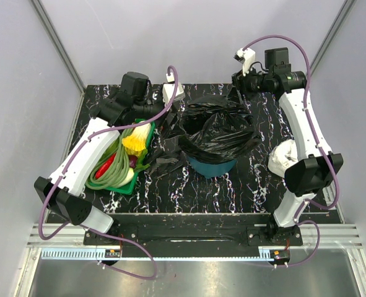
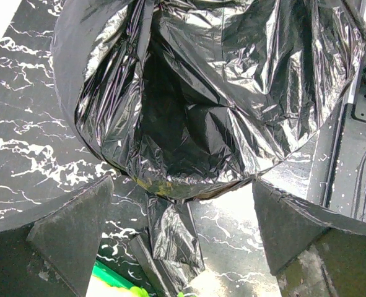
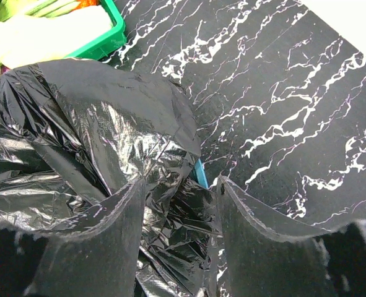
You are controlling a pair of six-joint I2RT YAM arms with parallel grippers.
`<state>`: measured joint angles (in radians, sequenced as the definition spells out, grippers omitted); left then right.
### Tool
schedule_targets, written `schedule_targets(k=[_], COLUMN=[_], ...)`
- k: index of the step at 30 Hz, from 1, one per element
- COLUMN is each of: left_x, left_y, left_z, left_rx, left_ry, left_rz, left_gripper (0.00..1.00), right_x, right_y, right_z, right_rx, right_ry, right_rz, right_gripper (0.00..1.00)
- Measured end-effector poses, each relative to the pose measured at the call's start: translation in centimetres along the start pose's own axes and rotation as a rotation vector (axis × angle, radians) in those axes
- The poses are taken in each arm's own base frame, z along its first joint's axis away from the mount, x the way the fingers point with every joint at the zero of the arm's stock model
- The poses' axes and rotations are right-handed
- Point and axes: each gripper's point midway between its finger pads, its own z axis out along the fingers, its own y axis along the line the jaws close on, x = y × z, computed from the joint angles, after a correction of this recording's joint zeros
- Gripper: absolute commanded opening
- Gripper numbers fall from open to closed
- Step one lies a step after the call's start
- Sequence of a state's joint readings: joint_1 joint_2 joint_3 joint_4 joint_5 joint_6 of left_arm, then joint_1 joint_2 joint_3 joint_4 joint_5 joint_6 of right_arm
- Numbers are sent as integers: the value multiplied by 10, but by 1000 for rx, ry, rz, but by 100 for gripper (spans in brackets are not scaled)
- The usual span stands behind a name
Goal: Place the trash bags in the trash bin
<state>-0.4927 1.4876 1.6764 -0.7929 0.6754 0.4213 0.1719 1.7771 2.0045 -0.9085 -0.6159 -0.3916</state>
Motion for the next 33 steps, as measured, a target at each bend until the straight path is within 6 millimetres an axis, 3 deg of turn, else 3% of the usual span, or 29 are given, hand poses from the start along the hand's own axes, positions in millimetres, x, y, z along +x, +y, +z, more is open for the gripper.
schedule_targets(k=[5,16,33], left_x=[1,1,8], left_y=[0,0,1], left_z=[0,0,3], left_rx=[-1,-1,0], left_ry=[4,4,17], left_rz=[0,5,6], left_gripper=[99,99,99], right_x=[8,14,12], right_y=[1,4,-2], right_z=[4,9,8], right_rx=[-8,-22,17], right_ry=[20,37,35], right_rz=[13,14,15], right_gripper=[54,25,2])
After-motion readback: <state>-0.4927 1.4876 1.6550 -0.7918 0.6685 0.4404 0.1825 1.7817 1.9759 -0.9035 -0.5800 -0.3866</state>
